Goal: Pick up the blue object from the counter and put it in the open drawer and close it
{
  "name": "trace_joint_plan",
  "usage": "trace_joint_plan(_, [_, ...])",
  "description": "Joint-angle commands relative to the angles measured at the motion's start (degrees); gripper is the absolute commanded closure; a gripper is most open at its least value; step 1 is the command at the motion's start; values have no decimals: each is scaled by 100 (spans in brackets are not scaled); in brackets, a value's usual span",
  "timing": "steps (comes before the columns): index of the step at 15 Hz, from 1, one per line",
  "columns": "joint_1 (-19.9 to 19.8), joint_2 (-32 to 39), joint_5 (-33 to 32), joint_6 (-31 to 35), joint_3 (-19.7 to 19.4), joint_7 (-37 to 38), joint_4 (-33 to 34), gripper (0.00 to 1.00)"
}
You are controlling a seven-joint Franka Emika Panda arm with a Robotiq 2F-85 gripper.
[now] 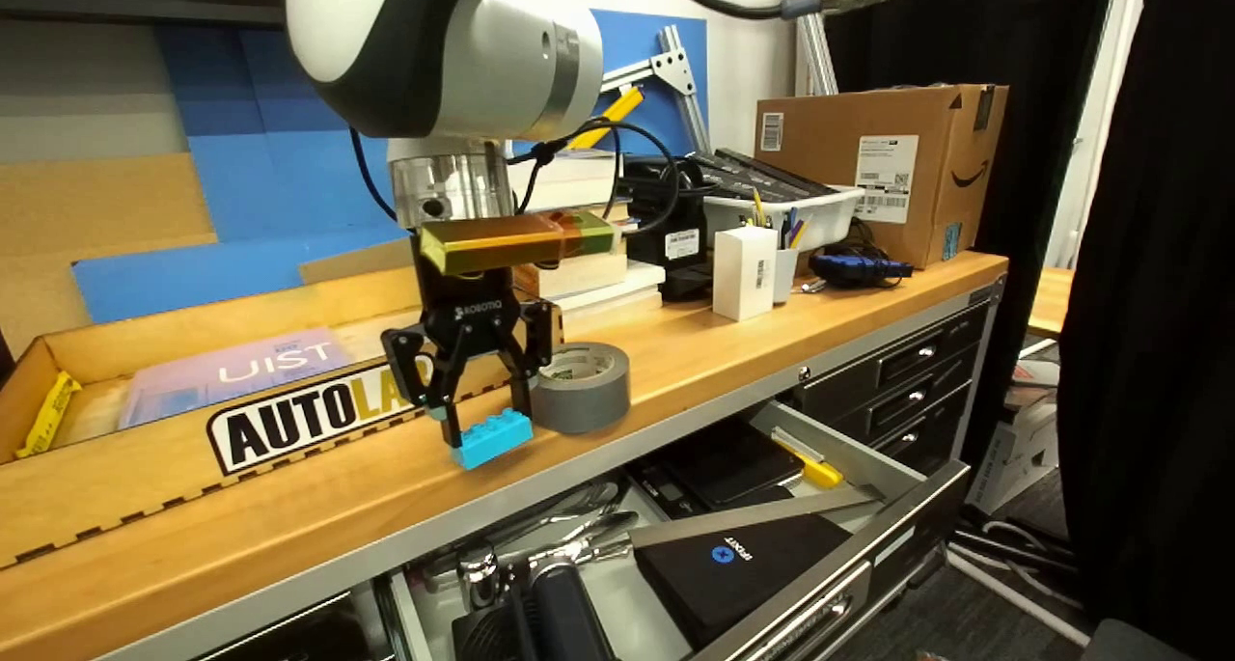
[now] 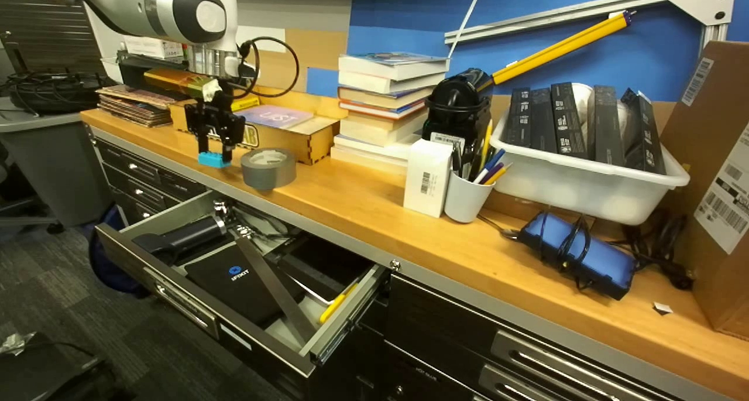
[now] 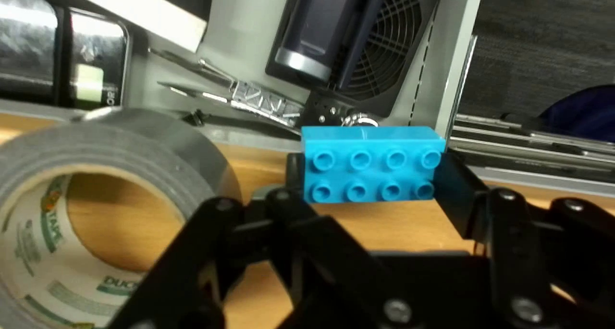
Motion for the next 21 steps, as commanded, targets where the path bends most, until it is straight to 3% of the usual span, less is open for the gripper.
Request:
trace_joint_plan(1, [-170,-658,488,3,11,-248,-881,57])
trace_joint_plan(6, [-443,-1290,572,851,-277,128,-2339,57])
trace_joint_plan(11, [-885,-1689,676,1717,-658,-74,-3457,57])
trace_joint_plan(13, [-1010,-1786,787,1873,-755,-239,-3704,8])
trace_joint_plan(16, [-1111,-2216,924,2013,-840,-578,-4167,1])
trace_joint_plan(21, [-1193,-3309,740,1499,-977,-873,-5014,0])
